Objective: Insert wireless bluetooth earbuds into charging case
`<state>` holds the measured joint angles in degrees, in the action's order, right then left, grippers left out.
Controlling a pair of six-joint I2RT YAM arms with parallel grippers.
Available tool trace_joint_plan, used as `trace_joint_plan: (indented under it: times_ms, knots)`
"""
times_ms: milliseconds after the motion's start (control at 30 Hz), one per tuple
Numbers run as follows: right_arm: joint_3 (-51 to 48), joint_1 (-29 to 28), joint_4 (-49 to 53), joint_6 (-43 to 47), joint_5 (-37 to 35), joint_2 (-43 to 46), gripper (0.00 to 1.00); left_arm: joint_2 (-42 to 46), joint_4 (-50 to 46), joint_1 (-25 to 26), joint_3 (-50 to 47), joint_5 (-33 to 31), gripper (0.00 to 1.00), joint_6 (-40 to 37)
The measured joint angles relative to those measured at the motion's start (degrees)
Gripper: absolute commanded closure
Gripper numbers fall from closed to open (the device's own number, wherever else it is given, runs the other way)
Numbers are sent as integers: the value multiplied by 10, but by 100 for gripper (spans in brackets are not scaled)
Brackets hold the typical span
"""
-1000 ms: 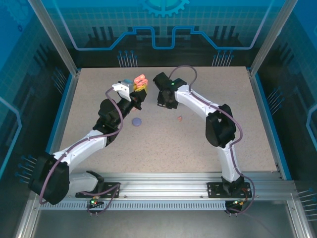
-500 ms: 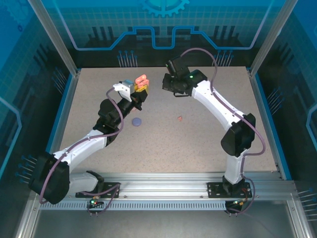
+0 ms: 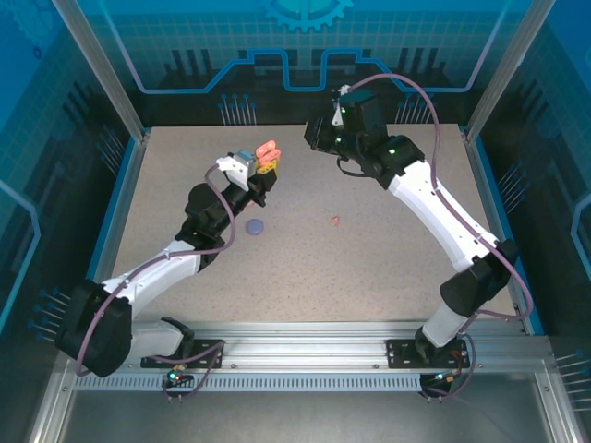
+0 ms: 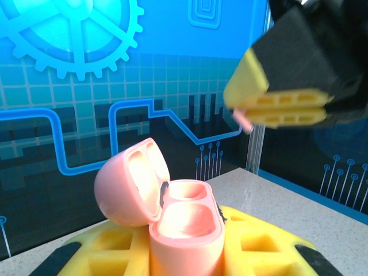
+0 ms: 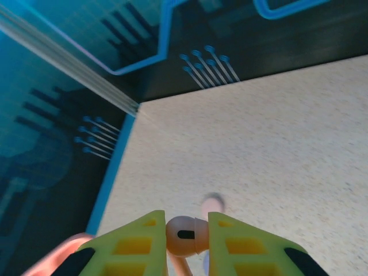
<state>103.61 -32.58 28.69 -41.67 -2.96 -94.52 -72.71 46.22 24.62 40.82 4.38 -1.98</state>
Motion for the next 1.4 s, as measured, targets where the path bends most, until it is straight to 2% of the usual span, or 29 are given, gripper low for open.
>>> trace_joint_plan:
  times_ms: [400,633,1000,1400]
  knots:
    - [-180,-21,-281,34,102,95,82,-20,5,0,52,1,100,-15]
    - [-220,-49,-402,58,116,108,82,-31,8,0,93,5,100,-23]
    - [-220,-97,-475,106,57,100,83,-54,6,7,120,6,100,-31]
    - [-223,-99,-487,109,-27,64,85,-54,6,7,122,6,100,-31]
